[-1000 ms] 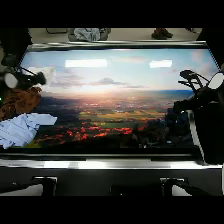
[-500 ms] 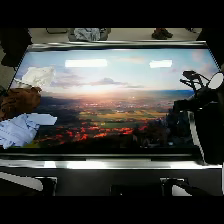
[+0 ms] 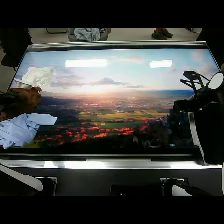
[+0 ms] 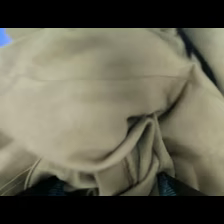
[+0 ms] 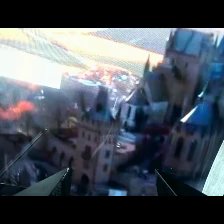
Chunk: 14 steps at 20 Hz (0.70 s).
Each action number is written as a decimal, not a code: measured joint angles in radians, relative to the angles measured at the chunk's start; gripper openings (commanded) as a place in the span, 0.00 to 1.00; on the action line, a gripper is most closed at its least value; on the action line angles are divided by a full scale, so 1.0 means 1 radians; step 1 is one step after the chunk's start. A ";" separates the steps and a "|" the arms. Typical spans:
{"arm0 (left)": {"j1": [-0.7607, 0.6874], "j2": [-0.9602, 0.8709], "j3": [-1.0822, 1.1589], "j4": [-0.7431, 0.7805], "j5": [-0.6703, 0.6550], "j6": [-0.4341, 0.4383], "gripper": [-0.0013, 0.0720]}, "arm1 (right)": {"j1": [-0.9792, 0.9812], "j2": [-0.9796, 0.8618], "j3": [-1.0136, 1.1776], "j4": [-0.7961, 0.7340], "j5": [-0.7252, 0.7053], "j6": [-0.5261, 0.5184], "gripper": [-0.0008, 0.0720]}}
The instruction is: Fold the shirts.
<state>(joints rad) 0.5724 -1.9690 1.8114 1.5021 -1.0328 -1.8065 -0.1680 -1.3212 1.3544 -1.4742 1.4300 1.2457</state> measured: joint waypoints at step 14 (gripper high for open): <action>-0.103 0.304 0.002 -0.220 0.076 0.119 0.06 | 0.000 0.002 0.001 0.003 0.007 0.000 0.77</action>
<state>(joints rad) 0.4698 -1.6646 1.8130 1.2823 -0.9573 -1.6875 -0.1680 -1.3193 1.3556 -1.4708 1.4372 1.2461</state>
